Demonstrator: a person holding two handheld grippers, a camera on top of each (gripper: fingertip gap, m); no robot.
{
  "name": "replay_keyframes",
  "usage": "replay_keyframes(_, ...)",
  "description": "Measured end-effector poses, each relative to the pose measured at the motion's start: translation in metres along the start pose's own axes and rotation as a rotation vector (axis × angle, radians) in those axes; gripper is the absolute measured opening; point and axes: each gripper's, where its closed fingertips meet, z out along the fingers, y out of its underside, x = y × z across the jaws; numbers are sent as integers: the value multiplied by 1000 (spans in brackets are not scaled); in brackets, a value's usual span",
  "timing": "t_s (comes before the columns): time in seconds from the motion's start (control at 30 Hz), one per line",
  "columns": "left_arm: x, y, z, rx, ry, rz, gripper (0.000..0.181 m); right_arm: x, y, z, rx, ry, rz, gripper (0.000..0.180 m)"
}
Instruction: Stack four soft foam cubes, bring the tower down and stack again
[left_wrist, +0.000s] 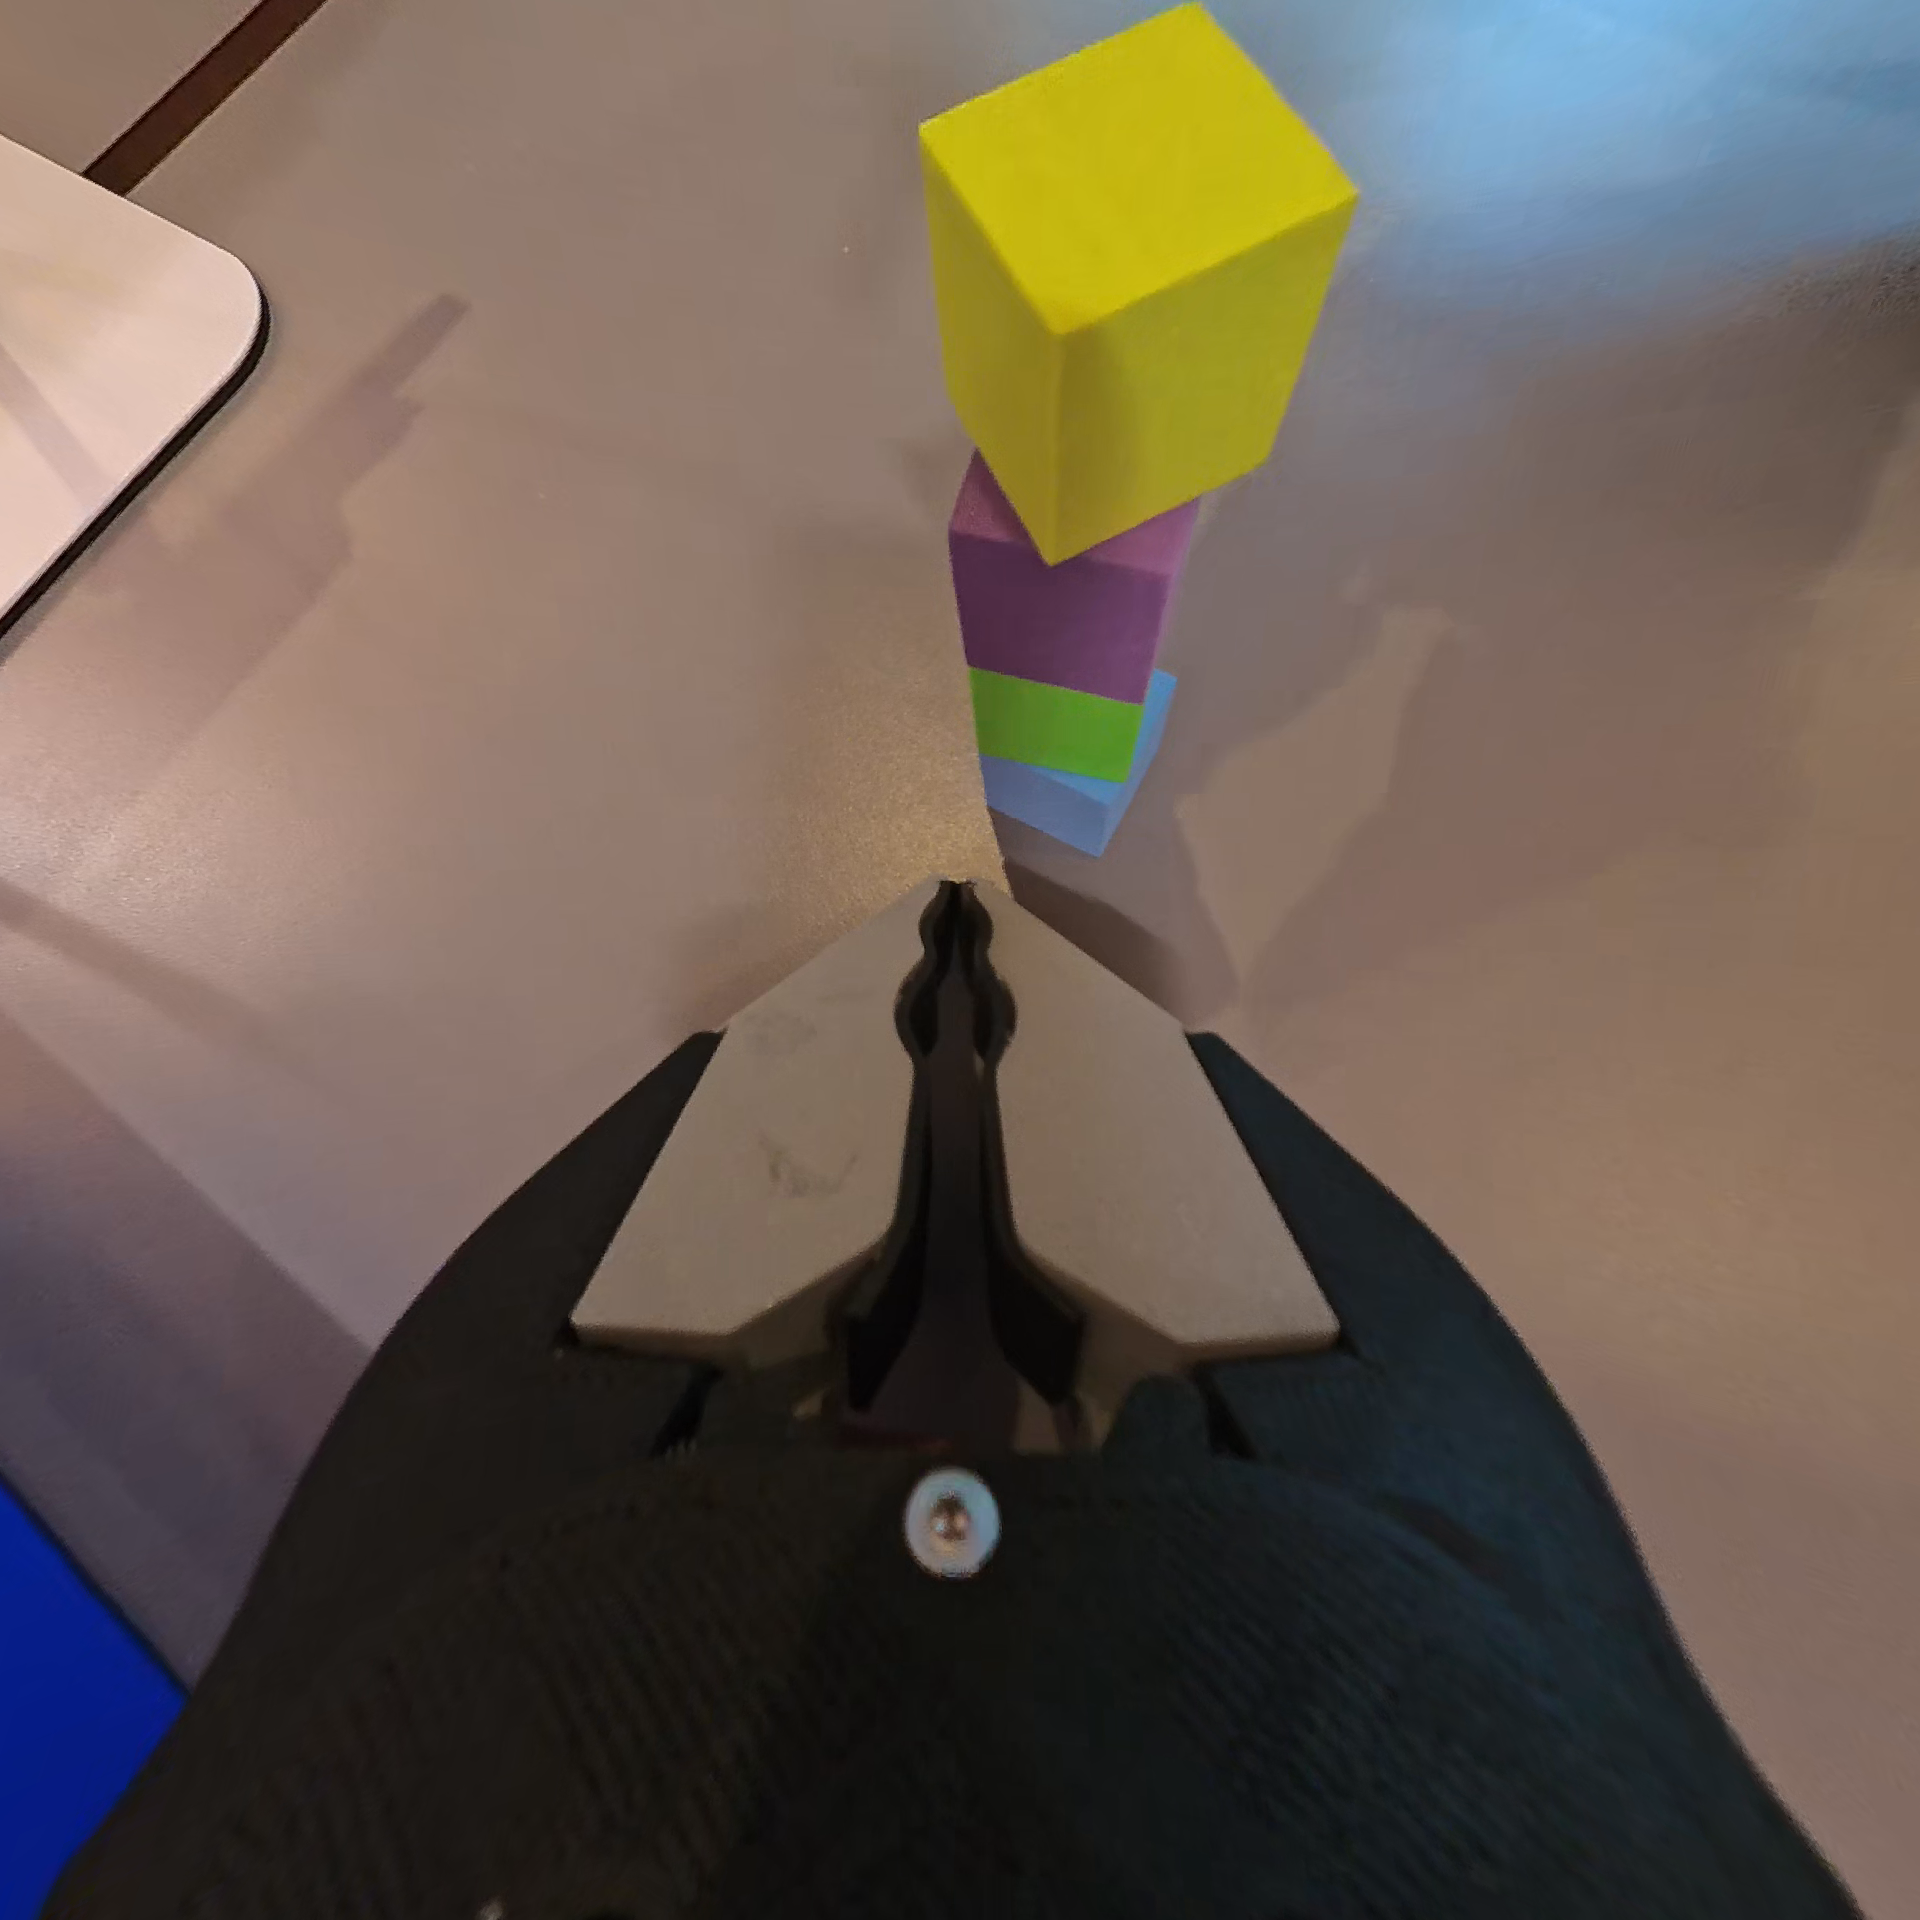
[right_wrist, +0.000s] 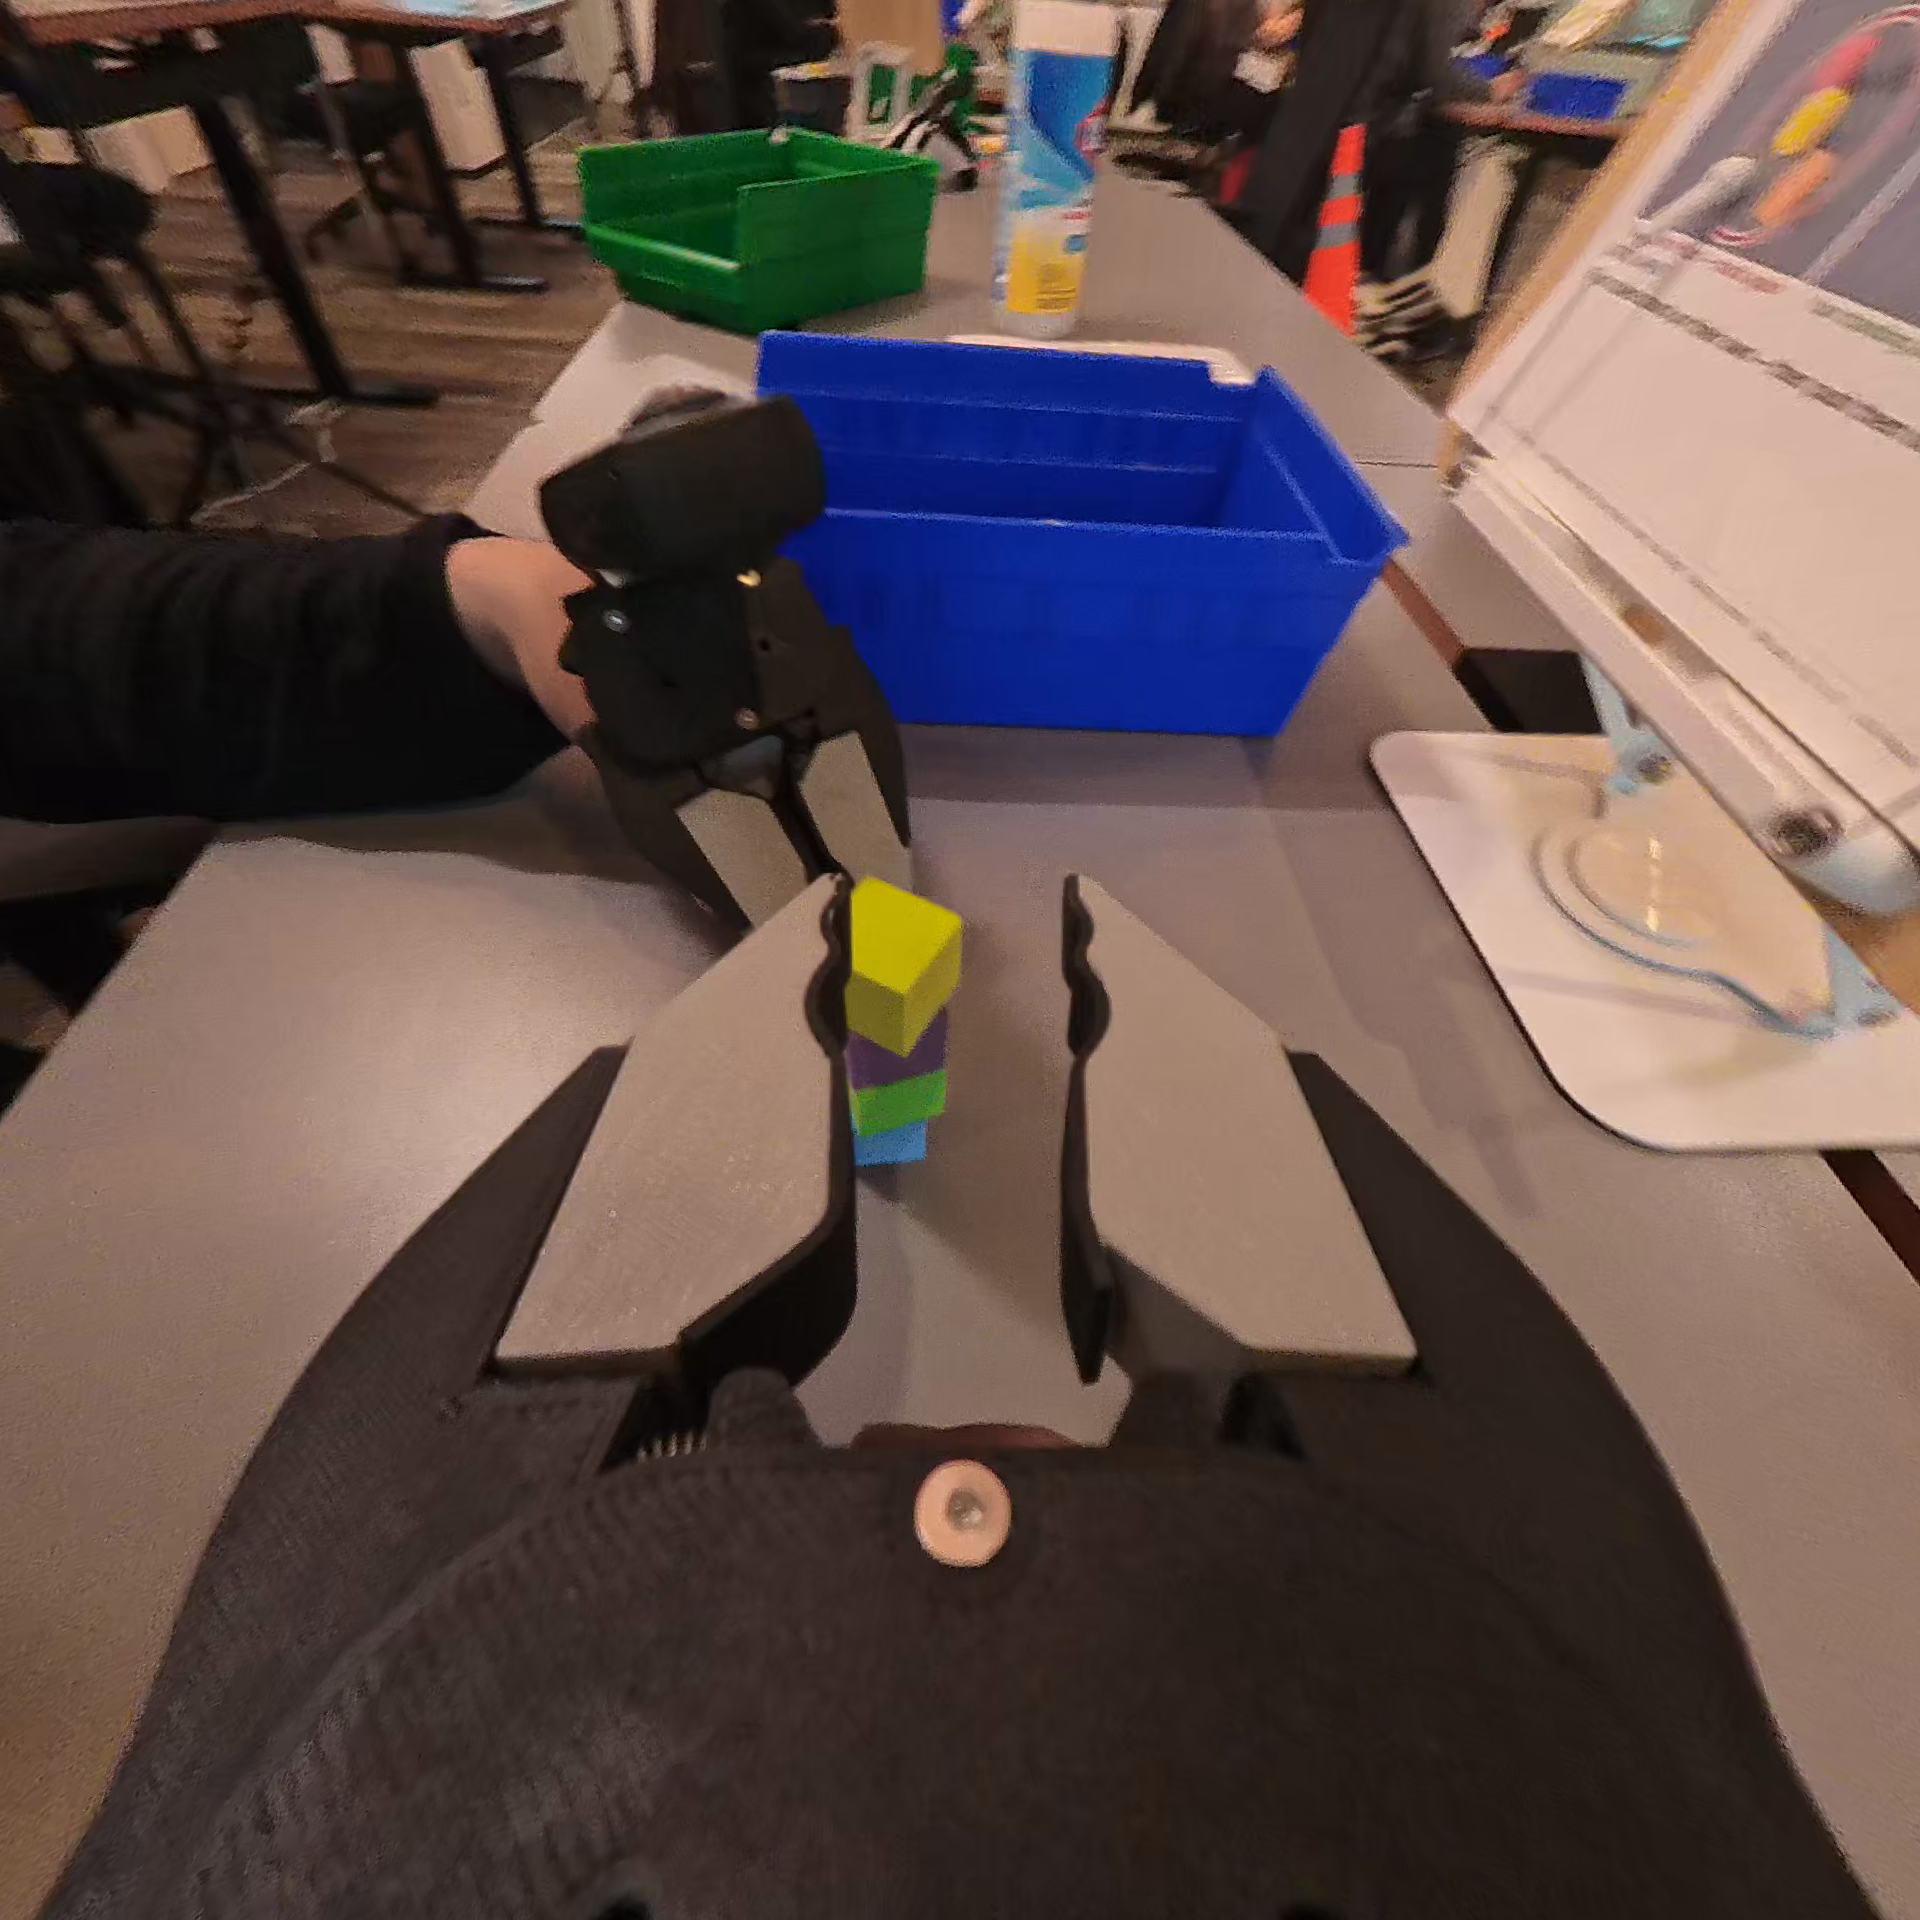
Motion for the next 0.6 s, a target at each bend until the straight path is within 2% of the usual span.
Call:
replay_keyframes(0.1, 0, 0, 0, 0, -4, 4, 0, 8, 28, -8, -8, 113, 26, 34)
replay_keyframes(0.23, 0, 0, 0, -1, -9, 10, 0, 25, 99, -17, -306, 274, 50, 35)
replay_keyframes(0.33, 0, 0, 0, -1, -8, 6, 0, 34, 137, -24, -482, 358, 93, 35)
replay_keyframes(0.53, -1, 3, -4, -27, 1, -2, 2, 34, 141, -18, -435, 359, 252, 38)
replay_keyframes(0.6, 3, 9, -9, -60, 43, -11, 2, 37, 141, -19, -435, 382, 266, 32)
